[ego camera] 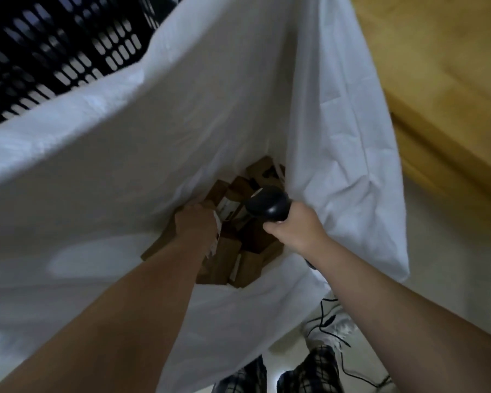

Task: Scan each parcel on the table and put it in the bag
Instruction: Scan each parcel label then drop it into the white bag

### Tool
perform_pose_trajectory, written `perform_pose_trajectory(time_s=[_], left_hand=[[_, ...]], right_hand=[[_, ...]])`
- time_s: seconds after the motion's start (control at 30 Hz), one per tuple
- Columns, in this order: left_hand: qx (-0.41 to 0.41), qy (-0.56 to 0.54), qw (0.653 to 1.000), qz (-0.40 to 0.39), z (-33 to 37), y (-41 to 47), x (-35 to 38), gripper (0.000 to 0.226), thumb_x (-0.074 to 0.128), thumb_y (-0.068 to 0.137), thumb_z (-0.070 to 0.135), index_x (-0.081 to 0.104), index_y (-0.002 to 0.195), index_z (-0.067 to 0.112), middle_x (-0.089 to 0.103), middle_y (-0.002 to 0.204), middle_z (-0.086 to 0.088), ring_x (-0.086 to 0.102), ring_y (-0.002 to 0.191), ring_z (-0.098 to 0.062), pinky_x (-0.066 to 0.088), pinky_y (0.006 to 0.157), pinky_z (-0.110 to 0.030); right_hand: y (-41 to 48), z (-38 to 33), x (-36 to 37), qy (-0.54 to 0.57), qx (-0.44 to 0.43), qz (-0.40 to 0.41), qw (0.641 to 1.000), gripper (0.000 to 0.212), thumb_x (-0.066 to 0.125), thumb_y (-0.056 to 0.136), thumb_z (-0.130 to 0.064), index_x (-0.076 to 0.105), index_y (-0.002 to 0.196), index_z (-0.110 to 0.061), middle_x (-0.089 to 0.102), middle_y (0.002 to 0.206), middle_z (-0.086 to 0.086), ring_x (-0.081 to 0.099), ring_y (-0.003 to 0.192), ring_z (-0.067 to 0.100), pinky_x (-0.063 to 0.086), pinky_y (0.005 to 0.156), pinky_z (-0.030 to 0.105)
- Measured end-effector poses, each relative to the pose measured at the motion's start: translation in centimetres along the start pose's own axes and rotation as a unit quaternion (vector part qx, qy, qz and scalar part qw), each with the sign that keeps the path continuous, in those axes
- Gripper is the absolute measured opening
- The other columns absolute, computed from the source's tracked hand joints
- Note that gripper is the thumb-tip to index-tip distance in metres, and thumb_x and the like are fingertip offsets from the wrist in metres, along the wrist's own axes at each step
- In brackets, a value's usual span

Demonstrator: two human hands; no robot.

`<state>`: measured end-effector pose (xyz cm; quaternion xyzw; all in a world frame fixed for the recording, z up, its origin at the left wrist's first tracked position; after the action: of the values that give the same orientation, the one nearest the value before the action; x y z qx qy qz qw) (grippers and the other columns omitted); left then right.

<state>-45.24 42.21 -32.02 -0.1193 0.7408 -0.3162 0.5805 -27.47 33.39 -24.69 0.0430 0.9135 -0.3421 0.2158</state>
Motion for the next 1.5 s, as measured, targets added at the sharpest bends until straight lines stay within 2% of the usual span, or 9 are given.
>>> perform_pose_trajectory(time_s=[0.13, 0.27, 0.5, 0.6, 0.67, 0.87, 1.1, 1.3, 1.5], left_hand=[[0.056, 0.050, 0.997, 0.019, 2.7, -2.1, -3.7, 0.029, 0.040, 0.101, 0.021, 0.053, 0.125, 0.013, 0.054, 0.126, -0.009, 0.052, 0.115, -0.026, 0.040, 0.078, -0.031], [0.124, 0.064, 0.987, 0.077, 5.3, -5.3, -8.3, 0.029, 0.042, 0.099, 0.025, 0.050, 0.123, 0.010, 0.052, 0.123, -0.012, 0.051, 0.111, -0.029, 0.040, 0.076, -0.034], [0.202, 0.035, 0.966, 0.155, 9.8, -12.0, -16.8, 0.033, 0.041, 0.100, 0.033, 0.043, 0.126, 0.013, 0.053, 0.127, -0.010, 0.047, 0.117, -0.029, 0.040, 0.093, -0.039], [0.244, 0.063, 0.948, 0.196, 12.5, -15.1, -20.7, 0.039, 0.038, 0.100, 0.034, 0.038, 0.134, 0.014, 0.050, 0.130, -0.009, 0.045, 0.121, -0.029, 0.039, 0.094, -0.038], [0.266, 0.064, 0.937, 0.218, 14.4, -16.9, -23.4, 0.045, 0.039, 0.100, 0.035, 0.035, 0.139, 0.013, 0.049, 0.133, -0.010, 0.044, 0.123, -0.030, 0.038, 0.095, -0.038], [0.315, 0.100, 0.899, 0.287, 21.6, -21.3, -30.9, 0.044, 0.043, 0.099, 0.035, 0.038, 0.136, 0.012, 0.052, 0.127, -0.009, 0.046, 0.118, -0.029, 0.039, 0.092, -0.037], [0.349, 0.117, 0.867, 0.336, 31.3, -23.5, -38.8, 0.041, 0.041, 0.099, 0.039, 0.041, 0.132, 0.014, 0.050, 0.129, -0.009, 0.045, 0.122, -0.029, 0.040, 0.093, -0.038], [0.332, 0.099, 0.879, 0.327, 37.5, -22.6, -41.0, 0.042, 0.041, 0.099, 0.041, 0.044, 0.131, 0.014, 0.049, 0.130, -0.008, 0.044, 0.123, -0.028, 0.040, 0.093, -0.038], [0.282, 0.051, 0.910, 0.300, 39.2, -19.9, -41.1, 0.044, 0.043, 0.098, 0.043, 0.044, 0.131, 0.014, 0.047, 0.130, -0.009, 0.044, 0.122, -0.028, 0.040, 0.092, -0.039]], right_hand=[[-1.8, -1.0, -3.0, 0.005, 0.000, 0.039, 0.999, 0.013, 0.071, 0.083, -0.016, 0.059, 0.090, -0.017, 0.058, 0.079, -0.003, 0.061, 0.091, 0.020, 0.052, 0.083, 0.034], [-4.2, -2.1, -6.2, -0.014, -0.022, 0.077, 0.997, 0.016, 0.071, 0.083, -0.017, 0.056, 0.081, -0.020, 0.057, 0.073, -0.005, 0.059, 0.080, 0.015, 0.044, 0.066, 0.025], [-10.5, -3.1, -14.6, -0.042, -0.017, 0.161, 0.986, 0.028, 0.068, 0.082, -0.015, 0.045, 0.066, -0.020, 0.048, 0.061, -0.004, 0.049, 0.061, 0.014, 0.029, 0.046, 0.019], [-13.5, -4.1, -19.5, -0.060, -0.013, 0.205, 0.977, 0.013, 0.069, 0.082, -0.018, 0.057, 0.080, -0.014, 0.059, 0.075, 0.003, 0.054, 0.071, 0.020, 0.038, 0.056, 0.027], [-15.6, -4.5, -22.8, -0.052, -0.013, 0.242, 0.969, 0.012, 0.069, 0.082, -0.018, 0.063, 0.090, -0.012, 0.065, 0.085, 0.008, 0.058, 0.078, 0.024, 0.044, 0.066, 0.033], [-21.0, -4.5, -32.3, -0.022, -0.011, 0.324, 0.946, 0.015, 0.069, 0.080, -0.015, 0.056, 0.085, -0.010, 0.054, 0.067, -0.001, 0.055, 0.074, 0.025, 0.036, 0.054, 0.030], [-24.4, -3.3, -43.3, 0.038, -0.006, 0.384, 0.922, 0.015, 0.068, 0.081, -0.017, 0.065, 0.089, -0.004, 0.066, 0.073, 0.010, 0.066, 0.075, 0.027, 0.053, 0.071, 0.038], [-23.9, -0.9, -49.9, 0.114, -0.014, 0.406, 0.907, 0.012, 0.068, 0.079, -0.017, 0.066, 0.077, -0.005, 0.070, 0.074, 0.017, 0.070, 0.069, 0.031, 0.059, 0.073, 0.045], [-22.0, -0.1, -52.1, 0.137, -0.020, 0.394, 0.909, 0.016, 0.070, 0.079, -0.021, 0.066, 0.073, -0.007, 0.070, 0.070, 0.017, 0.069, 0.068, 0.031, 0.059, 0.075, 0.046]])
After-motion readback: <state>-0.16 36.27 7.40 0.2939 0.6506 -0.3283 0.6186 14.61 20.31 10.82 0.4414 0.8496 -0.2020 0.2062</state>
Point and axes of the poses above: each hand's wrist, its own y-axis towards the middle knuckle, its own x-axis out of the palm, z = x × y, the point moved 8 cm from there along y, towards the middle knuckle
